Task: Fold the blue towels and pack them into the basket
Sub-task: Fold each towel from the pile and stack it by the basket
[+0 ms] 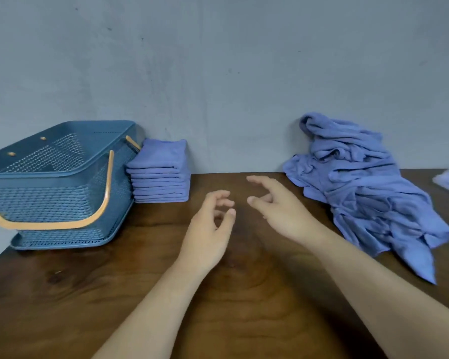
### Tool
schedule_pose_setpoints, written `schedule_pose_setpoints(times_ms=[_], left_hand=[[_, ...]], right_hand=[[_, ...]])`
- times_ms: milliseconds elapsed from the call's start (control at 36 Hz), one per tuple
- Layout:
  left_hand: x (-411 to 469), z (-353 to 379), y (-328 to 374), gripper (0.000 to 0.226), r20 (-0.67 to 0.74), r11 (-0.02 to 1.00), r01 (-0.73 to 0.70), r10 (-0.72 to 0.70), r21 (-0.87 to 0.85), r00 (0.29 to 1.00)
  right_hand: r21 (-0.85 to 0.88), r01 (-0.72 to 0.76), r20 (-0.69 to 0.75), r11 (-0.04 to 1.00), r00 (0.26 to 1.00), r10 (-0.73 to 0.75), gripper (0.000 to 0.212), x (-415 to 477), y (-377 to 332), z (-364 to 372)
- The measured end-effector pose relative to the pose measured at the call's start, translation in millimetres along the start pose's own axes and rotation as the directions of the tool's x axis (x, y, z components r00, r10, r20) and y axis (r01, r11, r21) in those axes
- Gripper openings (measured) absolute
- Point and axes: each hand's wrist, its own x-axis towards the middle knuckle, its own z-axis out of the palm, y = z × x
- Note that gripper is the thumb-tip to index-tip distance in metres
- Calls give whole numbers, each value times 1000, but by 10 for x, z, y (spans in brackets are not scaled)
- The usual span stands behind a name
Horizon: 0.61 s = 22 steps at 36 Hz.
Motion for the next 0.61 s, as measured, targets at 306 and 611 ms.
schedule_pose_setpoints(times_ms=[306, 611], left_hand=[[-104, 378, 108, 42, 255, 930, -127, 37, 346, 966], [-43, 820, 110, 43, 128, 822, -54, -23, 566, 991]], right_hand=[[-237, -39, -370, 971, 927, -54, 40, -622, 810, -978], [-334, -37, -346, 942, 934, -85, 45, -283, 937, -1164]])
